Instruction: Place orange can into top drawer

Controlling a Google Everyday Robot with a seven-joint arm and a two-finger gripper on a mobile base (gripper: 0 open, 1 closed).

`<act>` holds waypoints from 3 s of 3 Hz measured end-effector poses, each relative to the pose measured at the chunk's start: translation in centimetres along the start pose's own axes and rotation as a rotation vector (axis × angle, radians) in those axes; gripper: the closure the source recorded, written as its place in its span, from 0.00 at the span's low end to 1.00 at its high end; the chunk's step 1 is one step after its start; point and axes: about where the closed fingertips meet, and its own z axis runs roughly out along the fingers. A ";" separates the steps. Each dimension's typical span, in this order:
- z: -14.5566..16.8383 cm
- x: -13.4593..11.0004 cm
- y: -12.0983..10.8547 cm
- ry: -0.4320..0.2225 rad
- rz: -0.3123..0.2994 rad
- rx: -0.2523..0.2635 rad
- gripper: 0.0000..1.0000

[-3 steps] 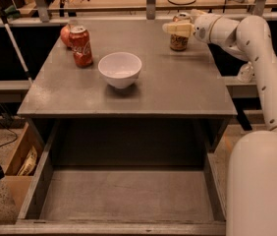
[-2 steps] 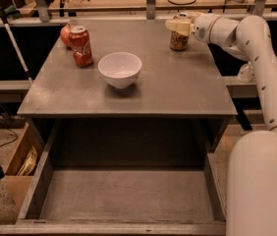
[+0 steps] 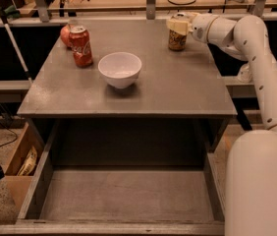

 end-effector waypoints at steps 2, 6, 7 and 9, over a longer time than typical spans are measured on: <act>0.3 -0.8 0.1 0.008 0.000 0.000 1.00; -15.3 -15.6 3.1 -0.068 -0.133 0.144 1.00; -20.8 -19.2 7.6 -0.115 -0.164 0.191 1.00; -27.0 -11.9 15.2 -0.043 -0.086 0.200 1.00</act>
Offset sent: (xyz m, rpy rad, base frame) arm 0.0057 -0.0060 0.0208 -0.0127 0.0075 -0.0146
